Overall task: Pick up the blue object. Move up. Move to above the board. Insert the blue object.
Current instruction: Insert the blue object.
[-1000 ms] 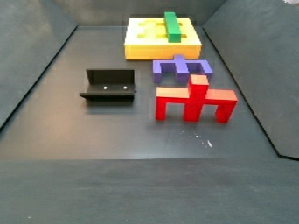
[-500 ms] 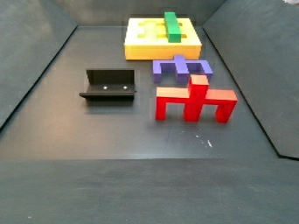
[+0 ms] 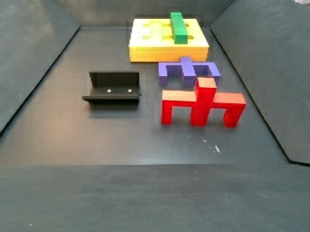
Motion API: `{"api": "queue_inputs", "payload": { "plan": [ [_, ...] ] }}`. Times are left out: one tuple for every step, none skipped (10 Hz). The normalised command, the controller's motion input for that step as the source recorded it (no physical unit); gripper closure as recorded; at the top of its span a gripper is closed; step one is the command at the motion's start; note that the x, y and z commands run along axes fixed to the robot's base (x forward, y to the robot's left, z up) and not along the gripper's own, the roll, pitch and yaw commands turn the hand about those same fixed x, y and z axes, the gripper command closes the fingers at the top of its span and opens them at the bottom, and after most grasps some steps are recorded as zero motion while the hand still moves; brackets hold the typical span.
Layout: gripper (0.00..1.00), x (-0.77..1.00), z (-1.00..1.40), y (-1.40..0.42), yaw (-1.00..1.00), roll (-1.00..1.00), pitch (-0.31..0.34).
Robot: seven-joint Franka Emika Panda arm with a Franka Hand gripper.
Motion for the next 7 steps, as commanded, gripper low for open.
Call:
{"api": "queue_inputs", "payload": {
  "plan": [
    [1.0,0.0,-0.02,0.0,0.0,0.0,0.0],
    [1.0,0.05,-0.08,0.0,0.0,-0.01,0.0],
    [1.0,0.21,-0.1,-0.02,0.0,0.0,0.003],
    [1.0,0.43,-0.38,-0.03,0.01,0.0,0.0],
    [1.0,0.57,-0.64,-0.03,0.08,0.0,0.0],
    [1.0,0.48,-0.87,-0.13,0.08,-0.03,-0.037],
    [1.0,0.17,-0.82,-0.47,0.0,-0.04,-0.094]
  ]
}}
